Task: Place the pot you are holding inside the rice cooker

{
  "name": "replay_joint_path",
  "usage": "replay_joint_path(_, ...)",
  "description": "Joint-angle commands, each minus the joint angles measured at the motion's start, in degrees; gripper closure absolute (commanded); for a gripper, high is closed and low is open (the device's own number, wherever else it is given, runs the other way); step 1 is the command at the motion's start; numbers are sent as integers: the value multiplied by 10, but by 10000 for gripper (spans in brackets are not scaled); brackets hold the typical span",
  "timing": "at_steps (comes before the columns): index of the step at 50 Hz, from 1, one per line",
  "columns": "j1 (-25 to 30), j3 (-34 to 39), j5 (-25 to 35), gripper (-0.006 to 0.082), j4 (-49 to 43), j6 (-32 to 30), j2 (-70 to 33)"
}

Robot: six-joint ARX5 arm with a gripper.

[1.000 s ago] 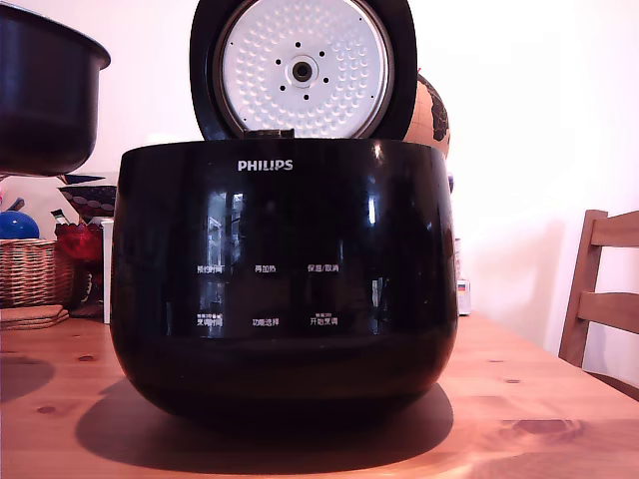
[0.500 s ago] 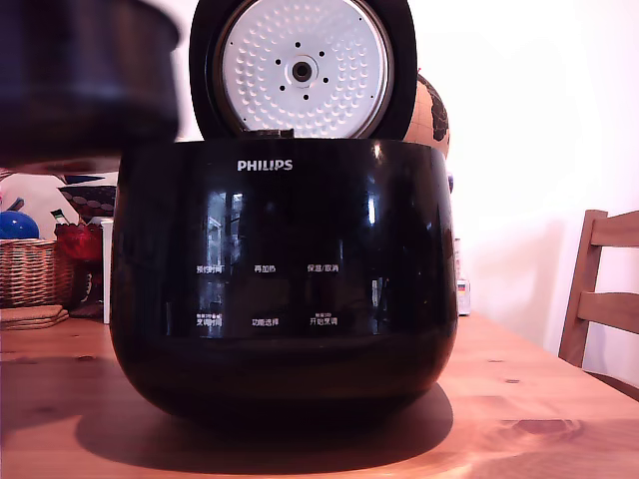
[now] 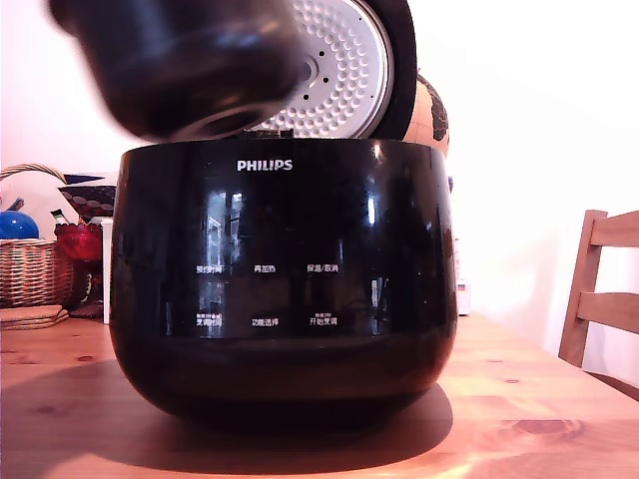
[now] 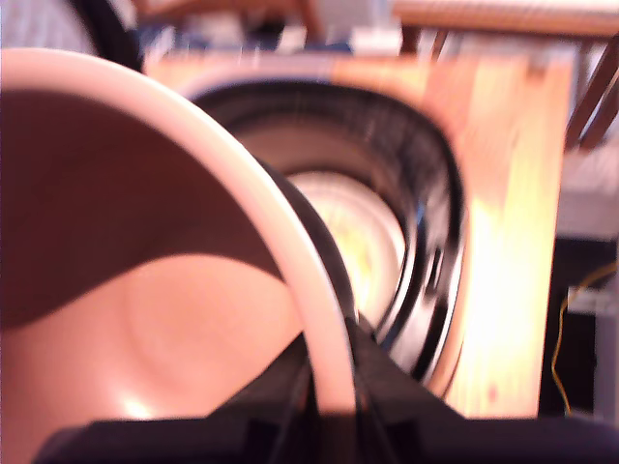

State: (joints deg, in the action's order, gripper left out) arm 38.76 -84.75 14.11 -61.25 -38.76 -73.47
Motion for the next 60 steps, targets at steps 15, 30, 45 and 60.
replay_joint_path(15,40,-19,6,788,59,-2,-61)
replay_joint_path(30,62,-19,4,789,51,-5,-109)
replay_joint_path(45,64,-19,-15,789,9,-5,-152)
replay_joint_path(60,64,-19,-16,789,1,-5,-162)
